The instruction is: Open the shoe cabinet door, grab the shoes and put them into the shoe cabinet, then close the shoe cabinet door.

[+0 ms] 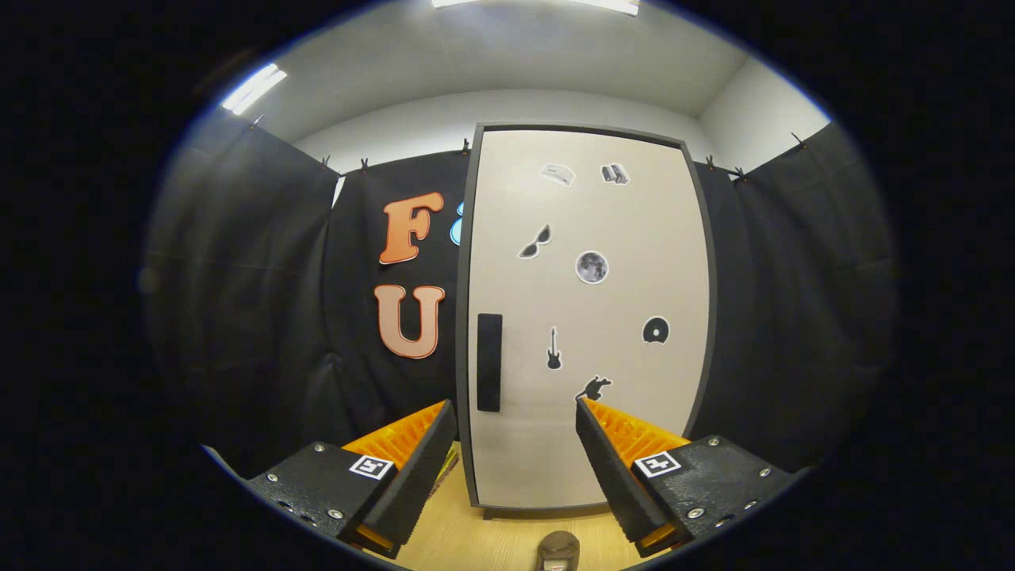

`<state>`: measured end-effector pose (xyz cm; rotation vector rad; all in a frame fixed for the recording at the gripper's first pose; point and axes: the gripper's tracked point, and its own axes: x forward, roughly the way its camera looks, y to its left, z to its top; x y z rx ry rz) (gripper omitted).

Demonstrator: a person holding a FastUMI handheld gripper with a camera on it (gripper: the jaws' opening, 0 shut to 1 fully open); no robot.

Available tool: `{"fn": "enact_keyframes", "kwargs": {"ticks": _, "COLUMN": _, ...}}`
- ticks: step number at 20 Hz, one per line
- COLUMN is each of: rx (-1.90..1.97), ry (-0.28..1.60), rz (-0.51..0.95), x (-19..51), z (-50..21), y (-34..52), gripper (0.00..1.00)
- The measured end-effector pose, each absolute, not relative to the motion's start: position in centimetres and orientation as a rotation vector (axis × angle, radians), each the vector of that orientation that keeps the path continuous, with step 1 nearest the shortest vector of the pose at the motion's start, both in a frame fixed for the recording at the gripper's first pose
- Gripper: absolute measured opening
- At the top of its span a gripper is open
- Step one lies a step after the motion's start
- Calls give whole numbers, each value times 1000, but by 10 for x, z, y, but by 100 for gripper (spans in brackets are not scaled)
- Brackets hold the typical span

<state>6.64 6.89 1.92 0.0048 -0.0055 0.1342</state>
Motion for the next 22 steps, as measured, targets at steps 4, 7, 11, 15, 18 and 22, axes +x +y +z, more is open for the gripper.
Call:
{"fn": "enact_keyframes", "kwargs": {"ticks": 4, "rx": 11, "ry": 3, "rz": 183, "x": 97, "z": 21, "y": 93, "gripper": 95}}
{"fn": "enact_keyframes", "kwargs": {"ticks": 7, "rx": 13, "ry": 10, "rz": 207, "x": 122, "z": 19, "y": 106, "gripper": 95}}
{"fn": "enact_keyframes", "kwargs": {"ticks": 11, "rx": 18, "ry": 39, "rz": 226, "x": 157, "z": 10, "y": 118, "gripper": 95}}
{"fn": "enact_keyframes", "kwargs": {"ticks": 15, "rx": 35, "ry": 54, "rz": 219, "x": 189, "z": 3, "y": 121, "gripper": 95}}
{"fn": "enact_keyframes", "kwargs": {"ticks": 18, "rx": 42, "ry": 68, "rz": 221, "x": 203, "z": -2, "y": 122, "gripper": 95}}
{"fn": "enact_keyframes", "kwargs": {"ticks": 22, "rx": 63, "ry": 62, "rz": 223, "x": 214, "z": 1, "y": 124, "gripper": 93}}
